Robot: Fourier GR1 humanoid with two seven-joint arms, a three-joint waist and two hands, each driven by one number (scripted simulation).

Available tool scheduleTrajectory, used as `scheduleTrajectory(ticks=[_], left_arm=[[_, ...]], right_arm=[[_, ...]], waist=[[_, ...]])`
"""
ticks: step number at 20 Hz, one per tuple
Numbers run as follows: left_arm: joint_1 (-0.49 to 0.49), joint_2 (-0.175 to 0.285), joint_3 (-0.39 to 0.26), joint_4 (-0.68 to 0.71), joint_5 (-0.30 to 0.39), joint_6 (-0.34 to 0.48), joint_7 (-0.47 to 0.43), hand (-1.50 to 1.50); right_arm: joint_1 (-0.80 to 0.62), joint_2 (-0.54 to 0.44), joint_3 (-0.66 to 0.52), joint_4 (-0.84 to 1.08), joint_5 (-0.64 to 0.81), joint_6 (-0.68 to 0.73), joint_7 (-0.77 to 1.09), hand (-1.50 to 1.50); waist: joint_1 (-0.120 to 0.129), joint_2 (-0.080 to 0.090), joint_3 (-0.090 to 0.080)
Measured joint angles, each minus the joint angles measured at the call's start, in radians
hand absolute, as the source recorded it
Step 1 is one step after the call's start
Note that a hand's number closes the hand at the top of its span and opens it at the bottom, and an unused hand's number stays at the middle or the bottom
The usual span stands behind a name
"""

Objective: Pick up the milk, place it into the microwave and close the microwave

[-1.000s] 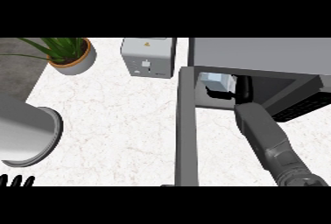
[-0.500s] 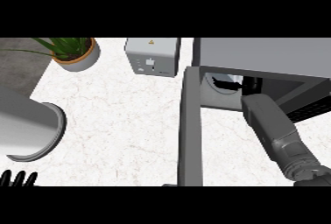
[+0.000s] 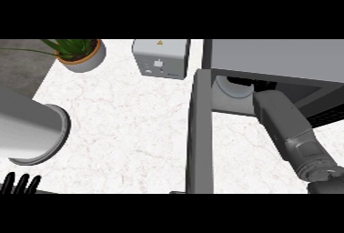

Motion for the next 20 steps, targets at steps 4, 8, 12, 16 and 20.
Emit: scheduleTrajectory(ticks=[4,8,12,16,20], left_arm=[[-0.015,0.003,0.001,0.014,0.0,-0.001,0.004,-1.5],[-0.023,0.007,0.0,0.022,0.002,-0.006,0.007,-1.5],[-0.034,0.011,0.004,0.018,0.0,-0.006,0.004,-1.5],[-0.046,0.022,0.005,0.018,-0.006,-0.012,0.006,-1.5],[-0.069,0.021,-0.001,0.032,-0.015,-0.006,0.014,-1.5]], right_arm=[[-0.014,-0.004,-0.008,0.01,0.009,-0.061,0.004,1.5],[-0.019,-0.012,-0.015,0.016,0.017,-0.093,0.003,1.5],[0.033,-0.061,0.024,0.098,0.073,-0.23,0.146,-1.5],[0.048,-0.074,0.089,0.122,0.15,-0.316,0.275,-1.5],[0.021,-0.035,0.14,0.136,0.203,-0.286,0.283,-1.5]], waist=[[0.005,0.003,0.0],[0.012,0.005,0.001],[0.026,0.023,-0.013],[0.054,0.026,-0.02],[0.056,0.021,-0.009]])
